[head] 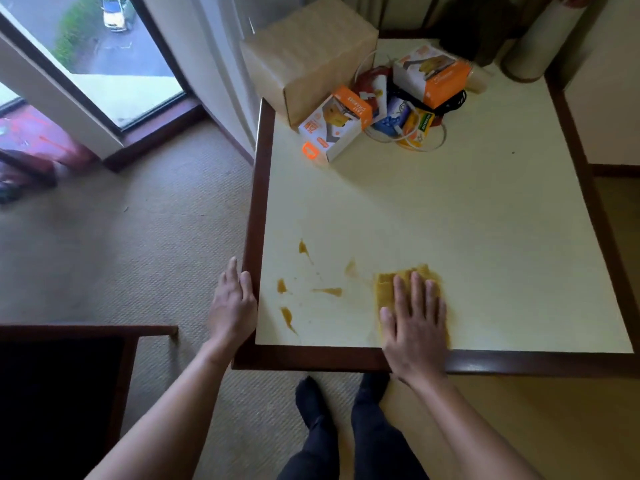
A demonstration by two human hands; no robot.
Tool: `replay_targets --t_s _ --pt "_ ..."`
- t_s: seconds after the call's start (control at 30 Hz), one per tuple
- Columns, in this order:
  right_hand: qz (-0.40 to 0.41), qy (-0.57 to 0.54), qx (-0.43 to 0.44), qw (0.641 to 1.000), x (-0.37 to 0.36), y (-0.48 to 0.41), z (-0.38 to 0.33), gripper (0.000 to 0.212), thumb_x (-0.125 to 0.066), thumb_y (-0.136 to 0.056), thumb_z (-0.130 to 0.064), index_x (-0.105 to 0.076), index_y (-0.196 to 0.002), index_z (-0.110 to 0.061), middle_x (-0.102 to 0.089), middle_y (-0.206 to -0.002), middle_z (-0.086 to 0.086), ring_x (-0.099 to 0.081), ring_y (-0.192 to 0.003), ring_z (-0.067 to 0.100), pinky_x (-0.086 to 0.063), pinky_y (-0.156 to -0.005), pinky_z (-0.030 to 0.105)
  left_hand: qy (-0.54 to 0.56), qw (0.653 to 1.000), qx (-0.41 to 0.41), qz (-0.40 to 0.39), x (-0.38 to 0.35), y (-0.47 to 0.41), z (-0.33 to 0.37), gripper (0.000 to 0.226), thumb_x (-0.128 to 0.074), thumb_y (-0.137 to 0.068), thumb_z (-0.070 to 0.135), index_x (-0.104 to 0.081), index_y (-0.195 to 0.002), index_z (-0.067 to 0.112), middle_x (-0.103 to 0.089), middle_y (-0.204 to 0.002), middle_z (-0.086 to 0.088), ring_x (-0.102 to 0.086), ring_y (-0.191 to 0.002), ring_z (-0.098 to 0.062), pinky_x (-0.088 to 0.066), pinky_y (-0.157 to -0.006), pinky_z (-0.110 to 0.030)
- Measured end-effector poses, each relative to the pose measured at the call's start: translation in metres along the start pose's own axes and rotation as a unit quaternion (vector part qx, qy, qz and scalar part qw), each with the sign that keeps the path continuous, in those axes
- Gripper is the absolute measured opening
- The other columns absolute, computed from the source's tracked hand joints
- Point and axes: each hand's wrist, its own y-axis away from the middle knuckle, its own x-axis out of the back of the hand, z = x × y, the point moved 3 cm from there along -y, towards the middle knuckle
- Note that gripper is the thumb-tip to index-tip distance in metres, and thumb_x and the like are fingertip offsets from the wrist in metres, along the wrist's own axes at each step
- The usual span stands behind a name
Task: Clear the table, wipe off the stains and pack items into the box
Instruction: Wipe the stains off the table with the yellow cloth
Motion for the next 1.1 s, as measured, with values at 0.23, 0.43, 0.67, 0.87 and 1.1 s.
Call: replay_targets --t_s 0.23,0.43,0.67,0.87,1.1 --pt "0.006 -0.031 -0.061 0.998 -0.007 0.016 -0.071 0.066 -0.017 -0.105 -0.051 -0.003 -0.163 -0.022 0.004 -0.170 0.013 0.007 -0.157 0.035 -0.005 -0.125 0.057 0.113 0.993 0.018 -0.029 -0.010 0.003 -0.011 0.059 -0.020 -0.109 0.053 -0.030 -0.161 0.028 -0.042 -0.162 0.000 -0.038 -0.148 -0.028 -0.024 -0.124 -0.047" --pt "-0.056 -0.006 0.182 0.982 -0.017 -0.025 -0.154 0.068 -0.019 -0.104 -0.054 -0.001 -0.163 -0.027 0.012 -0.170 0.006 0.019 -0.155 0.028 0.001 -0.125 0.056 0.144 0.989 0.035 -0.009 -0.011 -0.001 -0.011 0.055 -0.019 -0.113 0.044 -0.045 -0.153 0.016 -0.046 -0.158 -0.008 -0.038 -0.147 -0.029 -0.022 -0.119 -0.039" --pt "-0.068 0.005 0.105 0.992 -0.010 -0.059 -0.156 0.067 -0.012 -0.104 -0.053 0.010 -0.161 -0.027 0.020 -0.168 0.008 0.026 -0.153 0.030 0.012 -0.124 0.054 0.183 0.982 0.031 -0.017 -0.006 -0.001 -0.009 0.048 -0.022 -0.112 0.046 -0.059 -0.135 0.025 -0.062 -0.128 0.006 -0.054 -0.128 -0.026 -0.037 -0.107 -0.039" --pt "-0.111 0.024 0.292 0.950 -0.017 0.001 -0.161 0.065 -0.021 -0.105 -0.053 0.001 -0.162 -0.032 0.016 -0.170 0.001 0.023 -0.155 0.025 0.003 -0.125 0.053 0.203 0.979 0.024 0.003 -0.007 -0.003 -0.014 0.054 -0.023 -0.103 0.058 -0.067 -0.113 0.027 -0.072 -0.109 0.003 -0.065 -0.105 -0.022 -0.048 -0.101 -0.054" --pt "-0.096 0.060 0.191 0.975 -0.005 -0.012 -0.114 0.068 -0.019 -0.102 -0.057 0.003 -0.162 -0.033 0.014 -0.170 0.003 0.024 -0.154 0.025 0.004 -0.125 0.052 0.190 0.981 0.031 0.006 -0.011 -0.009 -0.020 0.059 -0.021 -0.101 0.065 -0.063 -0.128 0.034 -0.070 -0.123 0.004 -0.062 -0.117 -0.023 -0.046 -0.107 -0.054"
